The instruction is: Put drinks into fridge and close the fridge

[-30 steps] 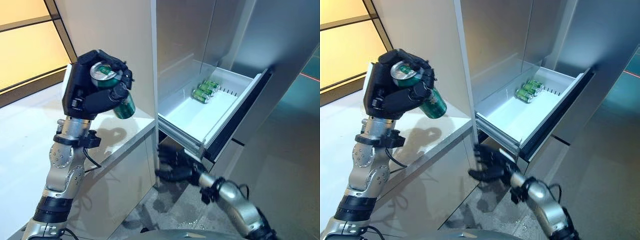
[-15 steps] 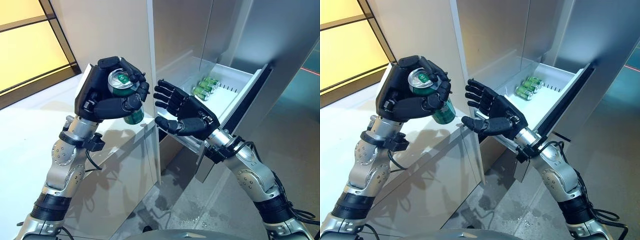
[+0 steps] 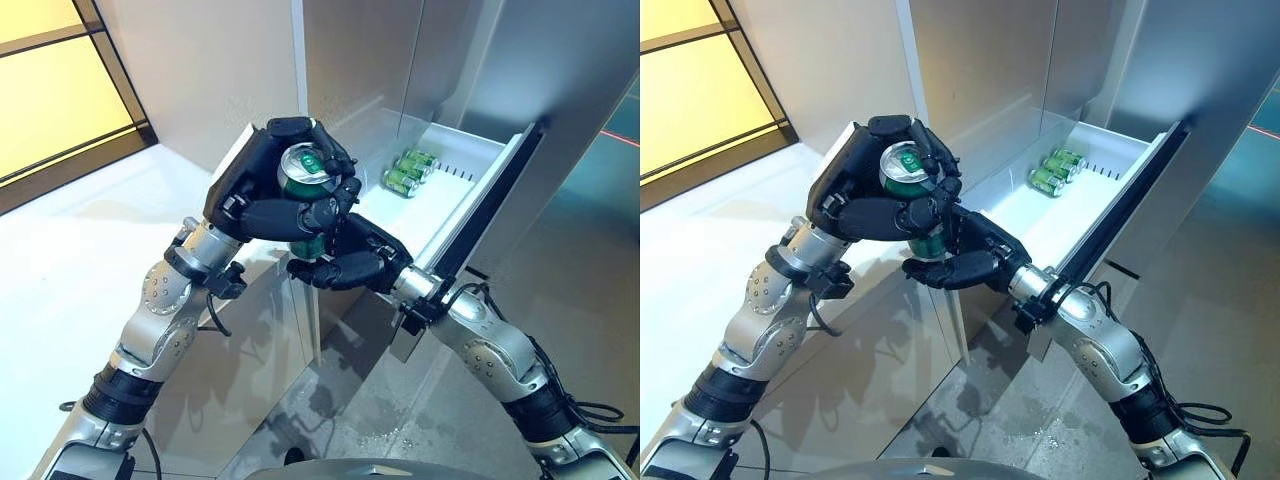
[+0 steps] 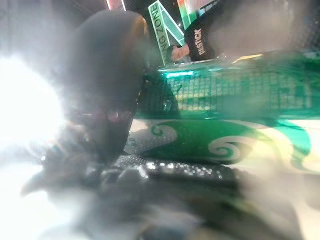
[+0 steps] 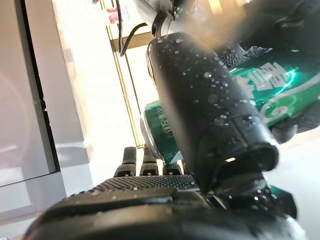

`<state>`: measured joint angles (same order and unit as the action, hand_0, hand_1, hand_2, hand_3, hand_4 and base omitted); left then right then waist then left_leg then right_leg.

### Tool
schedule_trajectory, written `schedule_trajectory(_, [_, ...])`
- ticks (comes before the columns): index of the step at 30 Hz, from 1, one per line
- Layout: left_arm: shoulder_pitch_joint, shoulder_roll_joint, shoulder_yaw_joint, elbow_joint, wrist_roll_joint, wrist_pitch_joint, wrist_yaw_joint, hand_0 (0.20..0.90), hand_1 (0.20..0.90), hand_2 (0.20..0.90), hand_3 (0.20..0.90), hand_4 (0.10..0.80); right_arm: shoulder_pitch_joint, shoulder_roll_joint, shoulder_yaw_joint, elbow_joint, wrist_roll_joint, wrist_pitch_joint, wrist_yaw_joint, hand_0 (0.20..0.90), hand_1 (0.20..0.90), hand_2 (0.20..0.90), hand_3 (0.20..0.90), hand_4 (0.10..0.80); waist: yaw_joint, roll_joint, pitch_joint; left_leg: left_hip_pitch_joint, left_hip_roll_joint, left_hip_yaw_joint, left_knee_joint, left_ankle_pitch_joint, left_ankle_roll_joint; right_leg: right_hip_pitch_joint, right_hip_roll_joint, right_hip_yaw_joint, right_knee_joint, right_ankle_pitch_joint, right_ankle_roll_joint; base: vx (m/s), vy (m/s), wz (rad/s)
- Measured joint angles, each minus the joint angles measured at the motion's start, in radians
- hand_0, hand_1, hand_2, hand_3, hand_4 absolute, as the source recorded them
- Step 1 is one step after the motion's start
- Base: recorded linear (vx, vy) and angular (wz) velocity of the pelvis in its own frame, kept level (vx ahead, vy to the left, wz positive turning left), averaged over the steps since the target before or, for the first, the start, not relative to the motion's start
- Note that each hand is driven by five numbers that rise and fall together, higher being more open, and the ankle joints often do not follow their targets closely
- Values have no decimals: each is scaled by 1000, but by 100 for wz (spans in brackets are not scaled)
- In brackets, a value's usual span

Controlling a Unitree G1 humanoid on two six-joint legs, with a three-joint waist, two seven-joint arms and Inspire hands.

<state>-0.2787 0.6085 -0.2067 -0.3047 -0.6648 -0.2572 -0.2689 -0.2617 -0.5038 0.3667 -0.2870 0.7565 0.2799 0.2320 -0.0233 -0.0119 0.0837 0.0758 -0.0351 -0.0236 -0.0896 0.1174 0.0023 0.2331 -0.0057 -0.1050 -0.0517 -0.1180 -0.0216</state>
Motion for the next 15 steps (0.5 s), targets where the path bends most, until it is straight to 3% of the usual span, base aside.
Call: schedule_trajectory(15, [-6,21,-47,0,-2,21,6,300,300,300,200,100,-61,-41,43,15,23,48,-26,900,900,900,900,800,2,-9,5,3,1,8,0,0,0,-1,0,9,1,2,3,0,-1,-1])
